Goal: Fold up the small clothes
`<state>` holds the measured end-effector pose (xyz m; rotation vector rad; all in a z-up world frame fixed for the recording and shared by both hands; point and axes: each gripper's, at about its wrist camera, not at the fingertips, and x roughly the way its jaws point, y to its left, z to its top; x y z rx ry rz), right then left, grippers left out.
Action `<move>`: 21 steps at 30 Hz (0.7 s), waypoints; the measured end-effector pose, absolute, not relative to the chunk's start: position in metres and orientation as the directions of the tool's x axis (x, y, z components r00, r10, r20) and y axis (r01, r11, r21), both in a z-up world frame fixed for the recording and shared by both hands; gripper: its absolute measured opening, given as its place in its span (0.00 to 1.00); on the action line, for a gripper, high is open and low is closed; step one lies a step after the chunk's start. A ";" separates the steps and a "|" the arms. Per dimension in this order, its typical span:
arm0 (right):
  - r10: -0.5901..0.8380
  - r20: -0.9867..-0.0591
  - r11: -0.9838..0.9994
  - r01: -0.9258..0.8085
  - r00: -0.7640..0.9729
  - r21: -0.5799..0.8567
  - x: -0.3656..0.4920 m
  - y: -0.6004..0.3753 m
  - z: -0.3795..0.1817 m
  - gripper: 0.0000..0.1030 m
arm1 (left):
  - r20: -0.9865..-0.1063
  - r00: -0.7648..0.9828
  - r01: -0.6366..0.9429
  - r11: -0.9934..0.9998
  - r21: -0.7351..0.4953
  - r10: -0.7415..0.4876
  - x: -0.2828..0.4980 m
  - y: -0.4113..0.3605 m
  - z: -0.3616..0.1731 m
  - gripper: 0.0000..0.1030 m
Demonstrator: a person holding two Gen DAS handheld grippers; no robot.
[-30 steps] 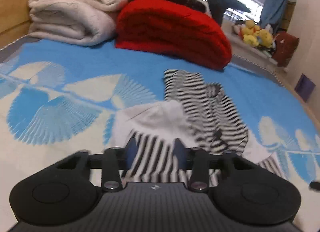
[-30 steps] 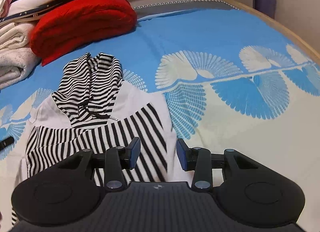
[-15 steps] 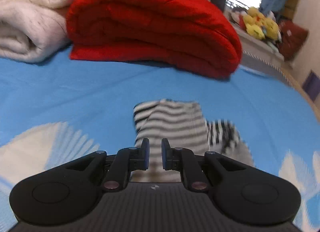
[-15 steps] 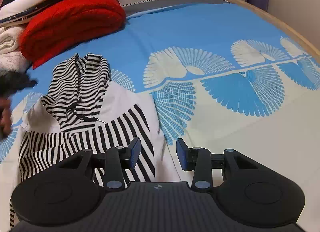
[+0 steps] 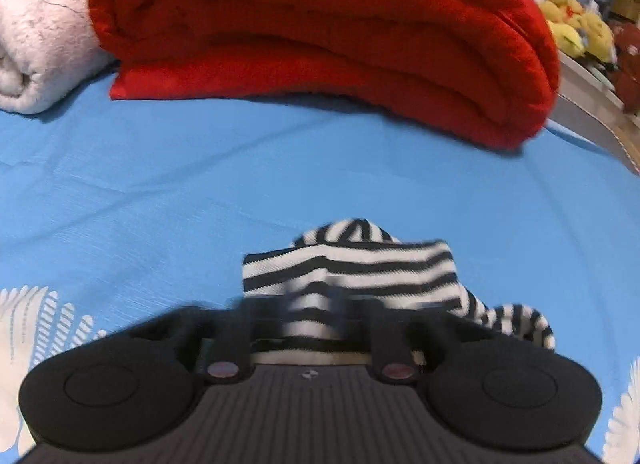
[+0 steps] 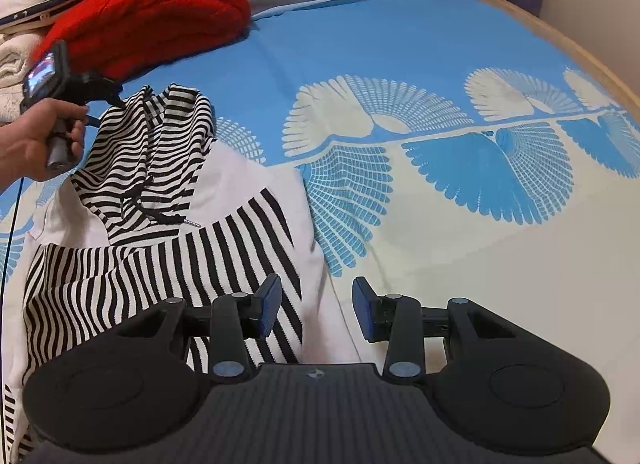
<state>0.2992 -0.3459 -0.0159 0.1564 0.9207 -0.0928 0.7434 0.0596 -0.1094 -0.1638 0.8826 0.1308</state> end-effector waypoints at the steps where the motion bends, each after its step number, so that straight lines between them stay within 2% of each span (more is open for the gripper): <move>1: -0.017 -0.799 0.984 0.152 0.601 0.094 0.300 -0.346 -0.016 0.40 | -0.768 0.639 -0.168 0.983 -0.072 0.053 0.737 0.058 -0.108 0.01; 3: -0.020 -0.799 0.981 0.165 0.601 0.099 0.300 -0.347 -0.015 0.40 | -0.743 0.667 -0.112 0.993 -0.034 0.050 0.723 0.051 -0.099 0.00; 6: -0.011 -0.785 0.979 0.165 0.619 0.116 0.300 -0.349 -0.008 0.40 | -0.683 0.729 0.012 0.999 -0.048 -0.041 0.681 0.042 -0.069 0.00; 12: -0.014 -0.765 0.967 0.203 0.644 0.154 0.297 -0.357 0.004 0.40 | -0.570 0.766 0.320 0.945 -0.065 -0.298 0.497 0.036 -0.013 0.00; 14: -0.011 -0.755 0.959 0.219 0.656 0.177 0.295 -0.358 0.008 0.40 | -0.588 0.723 0.397 0.915 -0.075 -0.362 0.416 0.039 -0.010 0.00; 17: 0.000 -0.740 0.947 0.238 0.673 0.216 0.292 -0.358 0.015 0.40 | -0.685 0.609 0.453 0.884 -0.115 -0.401 0.326 0.051 -0.022 0.01; 19: 0.000 -0.729 0.939 0.250 0.684 0.235 0.291 -0.357 0.019 0.40 | -0.753 0.550 0.401 0.905 -0.143 -0.362 0.293 0.062 -0.032 0.02; 21: 0.003 -0.717 0.930 0.262 0.697 0.258 0.289 -0.356 0.023 0.40 | -0.758 0.580 0.264 0.949 -0.172 -0.298 0.286 0.079 -0.034 0.02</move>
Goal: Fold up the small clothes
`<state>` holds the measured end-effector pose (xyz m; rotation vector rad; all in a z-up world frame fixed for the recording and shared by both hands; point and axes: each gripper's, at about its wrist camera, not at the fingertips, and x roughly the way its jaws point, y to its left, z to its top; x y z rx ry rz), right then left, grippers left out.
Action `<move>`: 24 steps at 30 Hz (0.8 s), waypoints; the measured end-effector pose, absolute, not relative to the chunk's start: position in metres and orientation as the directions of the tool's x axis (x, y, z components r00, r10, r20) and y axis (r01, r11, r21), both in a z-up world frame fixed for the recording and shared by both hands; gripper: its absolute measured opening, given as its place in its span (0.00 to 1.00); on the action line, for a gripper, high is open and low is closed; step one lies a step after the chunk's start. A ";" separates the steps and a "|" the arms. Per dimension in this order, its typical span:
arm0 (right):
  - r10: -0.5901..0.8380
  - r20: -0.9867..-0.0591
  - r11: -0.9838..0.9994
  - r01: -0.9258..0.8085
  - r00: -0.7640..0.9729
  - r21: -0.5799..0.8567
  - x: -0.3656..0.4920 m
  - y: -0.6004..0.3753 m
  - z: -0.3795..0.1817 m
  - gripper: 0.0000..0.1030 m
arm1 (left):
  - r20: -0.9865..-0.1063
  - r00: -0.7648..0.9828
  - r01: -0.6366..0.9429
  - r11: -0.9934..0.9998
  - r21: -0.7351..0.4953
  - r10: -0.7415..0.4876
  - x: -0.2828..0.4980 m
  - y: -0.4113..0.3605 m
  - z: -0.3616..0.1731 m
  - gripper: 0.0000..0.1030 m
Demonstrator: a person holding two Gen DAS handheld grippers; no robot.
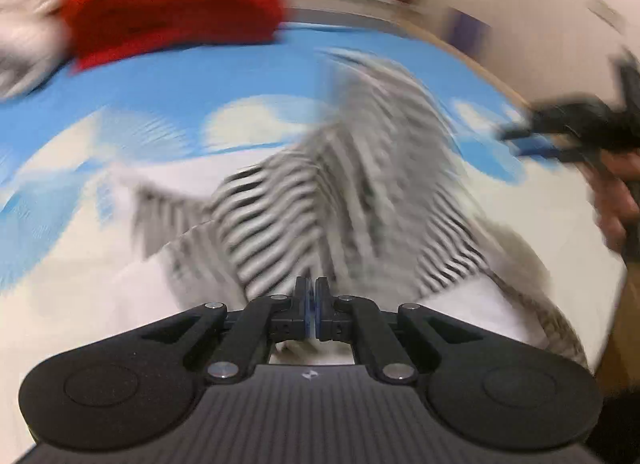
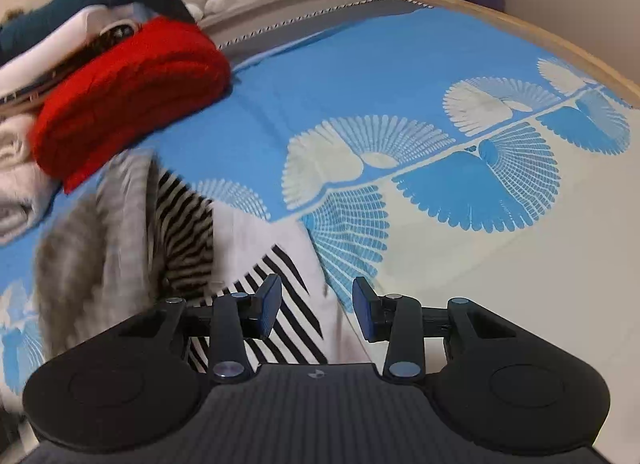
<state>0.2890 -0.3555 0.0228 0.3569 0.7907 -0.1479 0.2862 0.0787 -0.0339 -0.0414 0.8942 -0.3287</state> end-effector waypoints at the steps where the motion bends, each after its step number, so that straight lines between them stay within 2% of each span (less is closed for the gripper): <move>1: 0.008 -0.712 0.927 0.263 0.702 0.269 0.288 -0.354 0.024 0.40 | -0.750 0.602 0.178 0.962 -0.208 -0.274 0.289 0.089 -0.035 0.02; 4: 0.026 -0.707 0.923 0.255 0.707 0.289 0.287 -0.347 0.024 0.40 | -0.724 0.636 -0.066 0.916 -0.395 -0.267 0.306 0.122 -0.054 0.07; 6: 0.064 -0.716 0.917 0.241 0.695 0.316 0.288 -0.341 0.019 0.40 | -0.756 0.594 -0.175 0.874 -0.454 -0.274 0.318 0.127 -0.071 0.07; 9: 0.182 -0.741 0.894 0.206 0.646 0.398 0.295 -0.333 0.005 0.40 | -0.793 0.536 -0.237 0.850 -0.470 -0.289 0.326 0.122 -0.091 0.08; 10: 0.219 -0.752 0.886 0.197 0.621 0.420 0.298 -0.330 -0.001 0.40 | -0.798 0.519 -0.254 0.837 -0.486 -0.306 0.327 0.121 -0.095 0.17; 11: 0.242 -0.762 0.881 0.193 0.601 0.433 0.301 -0.328 -0.005 0.42 | -0.804 0.491 -0.267 0.821 -0.504 -0.334 0.328 0.121 -0.102 0.31; 12: 0.258 -0.771 0.877 0.193 0.582 0.439 0.303 -0.326 -0.009 0.44 | -0.813 0.465 -0.272 0.817 -0.508 -0.351 0.321 0.125 -0.108 0.35; 15: 0.250 -0.804 0.876 0.227 0.539 0.425 0.310 -0.322 -0.022 0.45 | -0.839 0.406 -0.254 0.838 -0.484 -0.361 0.321 0.115 -0.119 0.36; 18: 0.235 -0.836 0.881 0.254 0.496 0.398 0.312 -0.319 -0.034 0.47 | -0.847 0.397 -0.260 0.842 -0.473 -0.353 0.322 0.112 -0.126 0.35; 20: 0.245 -0.848 0.880 0.259 0.470 0.397 0.311 -0.317 -0.043 0.47 | -0.846 0.396 -0.267 0.837 -0.477 -0.356 0.324 0.112 -0.128 0.31; 21: 0.249 -0.853 0.880 0.262 0.458 0.397 0.312 -0.317 -0.046 0.47 | -0.844 0.398 -0.264 0.836 -0.481 -0.360 0.324 0.112 -0.128 0.24; 22: 0.253 -0.856 0.879 0.262 0.450 0.398 0.312 -0.316 -0.050 0.47 | -0.840 0.402 -0.256 0.836 -0.485 -0.364 0.326 0.112 -0.127 0.08; 23: 0.259 -0.858 0.877 0.264 0.444 0.401 0.312 -0.315 -0.052 0.47 | -0.833 0.416 -0.245 0.837 -0.489 -0.365 0.328 0.112 -0.123 0.01; 24: 0.261 -0.859 0.875 0.267 0.441 0.403 0.312 -0.313 -0.054 0.43 | -0.820 0.441 -0.231 0.837 -0.496 -0.364 0.327 0.115 -0.114 0.01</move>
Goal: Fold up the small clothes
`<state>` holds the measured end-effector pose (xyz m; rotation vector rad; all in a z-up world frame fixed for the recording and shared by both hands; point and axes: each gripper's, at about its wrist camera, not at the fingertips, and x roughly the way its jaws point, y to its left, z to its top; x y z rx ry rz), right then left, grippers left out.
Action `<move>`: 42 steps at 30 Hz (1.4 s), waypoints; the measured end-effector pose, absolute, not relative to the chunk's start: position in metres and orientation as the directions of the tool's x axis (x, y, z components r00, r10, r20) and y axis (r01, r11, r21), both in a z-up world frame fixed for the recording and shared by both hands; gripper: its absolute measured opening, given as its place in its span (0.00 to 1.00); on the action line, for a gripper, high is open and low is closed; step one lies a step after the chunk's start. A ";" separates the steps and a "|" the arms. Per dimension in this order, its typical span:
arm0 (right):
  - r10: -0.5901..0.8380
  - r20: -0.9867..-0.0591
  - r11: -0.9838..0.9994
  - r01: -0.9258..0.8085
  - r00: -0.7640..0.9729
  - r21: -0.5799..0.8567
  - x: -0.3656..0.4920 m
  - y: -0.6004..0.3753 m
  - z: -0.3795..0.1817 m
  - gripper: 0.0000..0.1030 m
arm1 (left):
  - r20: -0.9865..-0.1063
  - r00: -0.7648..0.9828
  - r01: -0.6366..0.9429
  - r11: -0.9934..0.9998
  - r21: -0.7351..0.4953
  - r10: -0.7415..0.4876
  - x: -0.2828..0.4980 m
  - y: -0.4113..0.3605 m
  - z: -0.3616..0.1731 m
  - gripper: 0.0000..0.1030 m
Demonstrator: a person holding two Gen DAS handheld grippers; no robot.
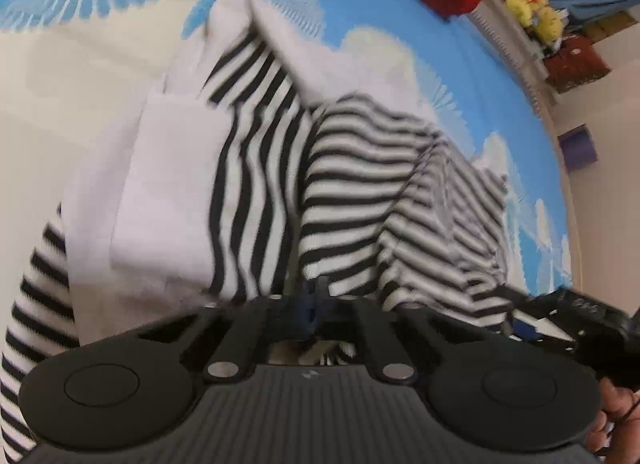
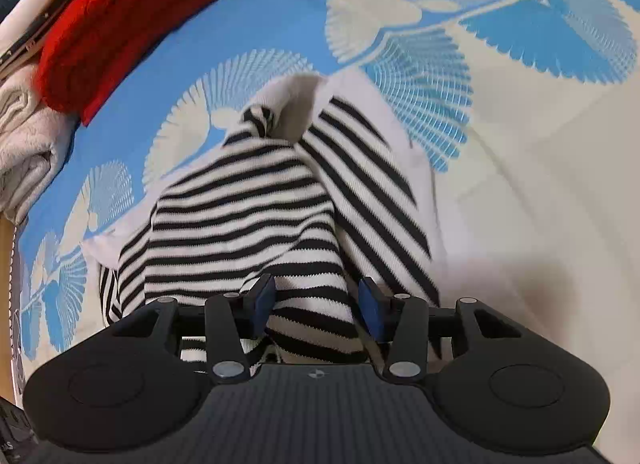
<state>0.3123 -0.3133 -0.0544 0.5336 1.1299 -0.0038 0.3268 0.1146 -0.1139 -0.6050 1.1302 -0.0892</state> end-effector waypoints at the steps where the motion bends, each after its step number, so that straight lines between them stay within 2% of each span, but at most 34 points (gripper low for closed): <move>1: 0.265 -0.857 0.871 0.272 0.443 0.410 0.312 -0.313 -0.055 0.38 | -0.803 0.472 -0.211 0.838 -0.504 -0.365 0.327 0.116 -0.106 0.01; 3: 0.265 -0.848 0.861 0.284 0.458 0.422 0.313 -0.313 -0.055 0.13 | -0.755 0.546 -0.178 0.831 -0.527 -0.362 0.329 0.122 -0.090 0.01; 5: 0.270 -0.819 0.840 0.292 0.507 0.457 0.313 -0.317 -0.049 0.03 | -0.690 0.634 -0.151 0.819 -0.553 -0.349 0.329 0.133 -0.074 0.01; 8: 0.313 -0.706 0.750 0.291 0.635 0.594 0.307 -0.335 -0.033 0.01 | -0.522 0.797 -0.089 0.795 -0.600 -0.305 0.320 0.154 -0.046 0.01; 10: 0.347 -0.550 0.640 0.237 0.759 0.731 0.297 -0.353 -0.019 0.01 | -0.433 0.851 -0.029 0.799 -0.601 -0.295 0.313 0.158 -0.030 0.01; 11: 0.346 -0.479 0.608 0.197 0.807 0.769 0.291 -0.361 -0.011 0.01 | -0.422 0.855 -0.013 0.801 -0.599 -0.301 0.311 0.157 -0.028 0.01; 13: 0.324 -0.424 0.623 0.146 0.846 0.769 0.284 -0.370 -0.001 0.01 | -0.500 0.808 -0.036 0.820 -0.571 -0.313 0.315 0.153 -0.035 0.01; 14: 0.321 -0.451 0.644 0.157 0.832 0.749 0.285 -0.372 -0.001 0.01 | -0.569 0.767 -0.085 0.830 -0.551 -0.299 0.318 0.154 -0.045 0.01; 15: 0.324 -0.528 0.679 0.195 0.785 0.707 0.290 -0.373 -0.008 0.01 | -0.646 0.707 -0.145 0.834 -0.532 -0.289 0.322 0.156 -0.058 0.01; 17: 0.278 -0.749 0.770 0.326 0.602 0.548 0.301 -0.371 -0.037 0.01 | -0.811 0.513 -0.279 0.839 -0.468 -0.282 0.330 0.162 -0.093 0.01; 18: 0.250 -0.832 0.789 0.395 0.495 0.471 0.302 -0.372 -0.056 0.01 | -0.850 0.445 -0.332 0.829 -0.450 -0.283 0.330 0.167 -0.107 0.02; 19: 0.240 -0.866 0.783 0.440 0.439 0.440 0.301 -0.375 -0.068 0.01 | -0.859 0.418 -0.369 0.809 -0.458 -0.295 0.330 0.172 -0.114 0.04; 21: 0.235 -0.869 0.760 0.476 0.435 0.443 0.299 -0.379 -0.072 0.04 | -0.840 0.430 -0.400 0.764 -0.506 -0.331 0.330 0.180 -0.116 0.06; 22: 0.220 -0.859 0.768 0.461 0.462 0.444 0.300 -0.379 -0.065 0.04 | -0.826 0.451 -0.389 0.759 -0.522 -0.337 0.331 0.181 -0.112 0.13; 23: 0.202 -0.843 0.781 0.437 0.498 0.446 0.300 -0.378 -0.056 0.05 | -0.814 0.474 -0.375 0.760 -0.531 -0.335 0.332 0.182 -0.107 0.25; 25: 0.187 -0.814 0.789 0.409 0.549 0.457 0.300 -0.376 -0.045 0.22 | -0.802 0.496 -0.355 0.765 -0.537 -0.333 0.334 0.177 -0.100 0.37; 26: 0.198 -0.806 0.787 0.400 0.557 0.470 0.301 -0.374 -0.044 0.34 | -0.800 0.496 -0.352 0.764 -0.540 -0.337 0.335 0.175 -0.100 0.37; 27: 0.216 -0.804 0.785 0.392 0.554 0.480 0.302 -0.371 -0.048 0.38 | -0.801 0.493 -0.358 0.761 -0.542 -0.339 0.336 0.171 -0.103 0.37; 33: 0.285 -0.842 0.805 0.363 0.458 0.470 0.310 -0.342 -0.070 0.38 | -0.825 0.464 -0.355 0.786 -0.507 -0.323 0.339 0.163 -0.113 0.36; 34: 0.291 -0.845 0.812 0.351 0.449 0.467 0.310 -0.338 -0.072 0.38 | -0.822 0.467 -0.348 0.788 -0.509 -0.325 0.340 0.162 -0.114 0.30; 35: 0.294 -0.847 0.818 0.342 0.443 0.462 0.310 -0.334 -0.072 0.38 | -0.818 0.470 -0.339 0.788 -0.513 -0.330 0.340 0.160 -0.114 0.19; 37: 0.297 -0.849 0.829 0.324 0.437 0.456 0.309 -0.328 -0.072 0.39 | -0.805 0.487 -0.316 0.791 -0.525 -0.340 0.341 0.156 -0.111 0.06; 38: 0.307 -0.845 0.832 0.307 0.438 0.462 0.308 -0.326 -0.071 0.36 | -0.796 0.499 -0.302 0.792 -0.531 -0.343 0.341 0.155 -0.108 0.05; 39: 0.314 -0.838 0.830 0.299 0.446 0.470 0.313 -0.328 -0.069 0.20 | -0.777 0.523 -0.283 0.788 -0.546 -0.350 0.340 0.155 -0.103 0.04; 40: 0.318 -0.825 0.821 0.300 0.467 0.486 0.313 -0.328 -0.067 0.09 | -0.755 0.550 -0.266 0.781 -0.564 -0.358 0.339 0.157 -0.097 0.04; 42: 0.326 -0.770 0.778 0.307 0.549 0.549 0.309 -0.341 -0.055 0.05 | -0.709 0.598 -0.231 0.766 -0.599 -0.374 0.336 0.159 -0.085 0.04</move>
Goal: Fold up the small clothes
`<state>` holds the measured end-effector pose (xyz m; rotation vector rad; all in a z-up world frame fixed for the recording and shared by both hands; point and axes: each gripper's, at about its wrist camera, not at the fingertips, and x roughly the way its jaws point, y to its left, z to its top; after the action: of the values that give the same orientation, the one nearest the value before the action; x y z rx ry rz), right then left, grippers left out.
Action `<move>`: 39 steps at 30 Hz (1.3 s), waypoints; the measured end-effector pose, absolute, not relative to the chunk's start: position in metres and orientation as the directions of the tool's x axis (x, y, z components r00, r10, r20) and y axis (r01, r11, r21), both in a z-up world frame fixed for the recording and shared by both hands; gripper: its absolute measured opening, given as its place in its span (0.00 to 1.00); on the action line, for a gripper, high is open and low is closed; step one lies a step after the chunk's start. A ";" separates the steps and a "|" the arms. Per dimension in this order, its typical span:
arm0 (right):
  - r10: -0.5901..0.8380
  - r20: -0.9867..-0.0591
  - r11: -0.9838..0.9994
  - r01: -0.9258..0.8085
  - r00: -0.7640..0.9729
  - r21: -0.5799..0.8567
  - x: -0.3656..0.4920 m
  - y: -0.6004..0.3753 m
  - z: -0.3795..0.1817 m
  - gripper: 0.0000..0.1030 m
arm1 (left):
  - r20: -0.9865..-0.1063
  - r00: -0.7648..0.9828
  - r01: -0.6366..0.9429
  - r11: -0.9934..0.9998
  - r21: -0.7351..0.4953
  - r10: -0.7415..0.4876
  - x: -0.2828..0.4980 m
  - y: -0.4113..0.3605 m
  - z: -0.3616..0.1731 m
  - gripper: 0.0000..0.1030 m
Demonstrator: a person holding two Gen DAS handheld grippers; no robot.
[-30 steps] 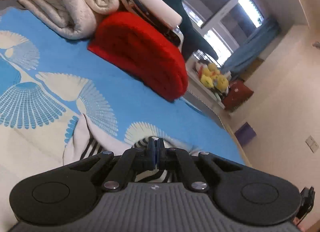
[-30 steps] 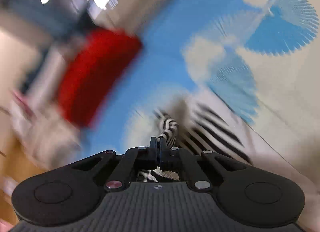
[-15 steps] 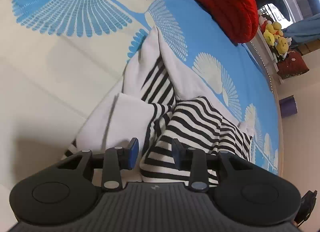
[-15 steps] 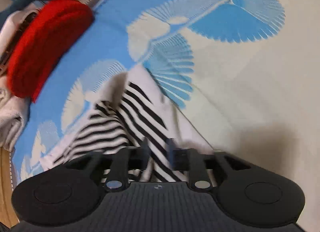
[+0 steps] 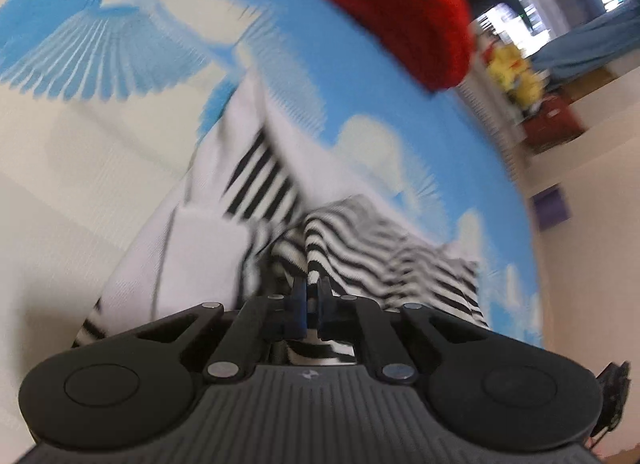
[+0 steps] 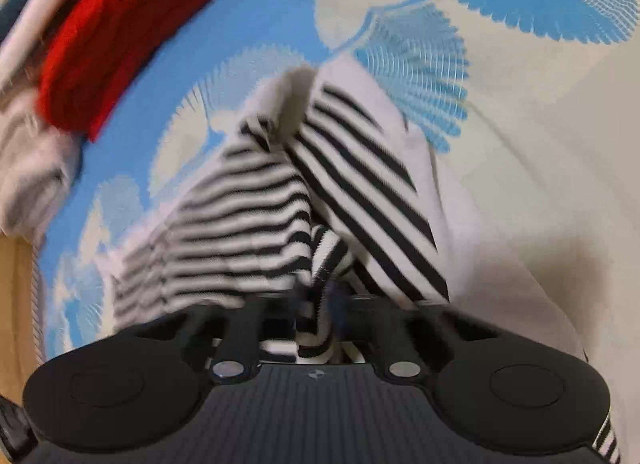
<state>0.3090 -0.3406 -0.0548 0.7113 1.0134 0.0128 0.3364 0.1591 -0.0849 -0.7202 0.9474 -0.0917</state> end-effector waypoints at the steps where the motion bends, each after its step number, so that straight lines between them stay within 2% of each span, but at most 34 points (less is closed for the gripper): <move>1: 0.318 -0.740 0.761 0.306 0.592 0.571 0.307 -0.347 -0.048 0.05 | -0.693 0.614 -0.219 0.762 -0.610 -0.378 0.335 0.160 -0.080 0.04; 4: 0.253 -0.693 0.772 0.291 0.675 0.565 0.302 -0.362 -0.030 0.05 | -0.721 0.597 -0.233 0.785 -0.574 -0.350 0.336 0.160 -0.080 0.04; 6: 0.244 -0.736 0.776 0.329 0.632 0.539 0.305 -0.368 -0.037 0.05 | -0.801 0.515 -0.279 0.824 -0.493 -0.305 0.339 0.158 -0.093 0.04; 8: 0.253 -0.817 0.801 0.361 0.519 0.477 0.311 -0.364 -0.056 0.07 | -0.849 0.440 -0.328 0.827 -0.456 -0.294 0.340 0.160 -0.107 0.05; 11: 0.203 -0.868 0.844 0.369 0.454 0.390 0.310 -0.353 -0.067 0.19 | -0.844 0.442 -0.313 0.829 -0.464 -0.305 0.344 0.160 -0.103 0.07; 14: 0.134 -0.834 0.867 0.345 0.535 0.361 0.307 -0.348 -0.047 0.21 | -0.806 0.547 -0.258 0.871 -0.418 -0.225 0.341 0.155 -0.077 0.07; 16: 0.090 -0.782 0.884 0.313 0.616 0.347 0.301 -0.343 -0.029 0.26 | -0.774 0.584 -0.197 0.882 -0.428 -0.245 0.341 0.146 -0.068 0.08; 17: 0.105 -0.760 0.889 0.282 0.642 0.361 0.301 -0.339 -0.026 0.30 | -0.766 0.583 -0.179 0.876 -0.447 -0.272 0.342 0.143 -0.067 0.08; 20: 0.257 -0.704 0.879 0.143 0.662 0.454 0.299 -0.325 -0.020 0.30 | -0.776 0.533 -0.161 0.860 -0.484 -0.337 0.345 0.134 -0.078 0.07; 23: 0.465 -0.685 0.813 0.036 0.561 0.581 0.300 -0.302 -0.035 0.31 | -0.832 0.465 -0.187 0.885 -0.427 -0.303 0.346 0.129 -0.094 0.07; 25: 0.544 -0.698 0.787 0.005 0.466 0.617 0.299 -0.282 -0.049 0.31 | -0.839 0.454 -0.206 0.881 -0.425 -0.299 0.343 0.132 -0.099 0.07; 27: 0.536 -0.762 0.827 -0.043 0.363 0.561 0.293 -0.257 -0.062 0.31 | -0.830 0.462 -0.209 0.872 -0.443 -0.312 0.342 0.134 -0.098 0.07; 31: 0.464 -0.853 0.879 -0.243 0.239 0.410 0.268 -0.217 -0.075 0.31 | -0.818 0.479 -0.182 0.876 -0.447 -0.318 0.343 0.132 -0.091 0.08; 34: 0.385 -0.898 0.894 -0.328 0.211 0.306 0.255 -0.207 -0.081 0.31 | -0.825 0.464 -0.181 0.877 -0.445 -0.323 0.350 0.130 -0.095 0.08; 37: 0.370 -0.900 0.898 -0.338 0.231 0.282 0.254 -0.215 -0.079 0.31 | -0.843 0.436 -0.174 0.889 -0.424 -0.316 0.353 0.127 -0.099 0.07; 39: 0.412 -0.858 0.892 -0.326 0.306 0.312 0.263 -0.227 -0.066 0.31 | -0.854 0.420 -0.165 0.899 -0.405 -0.307 0.355 0.126 -0.102 0.07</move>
<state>0.2629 -0.2268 -0.0656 0.0844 1.1613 0.4892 0.3550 0.1261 -0.1019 -0.4700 1.1452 -0.0934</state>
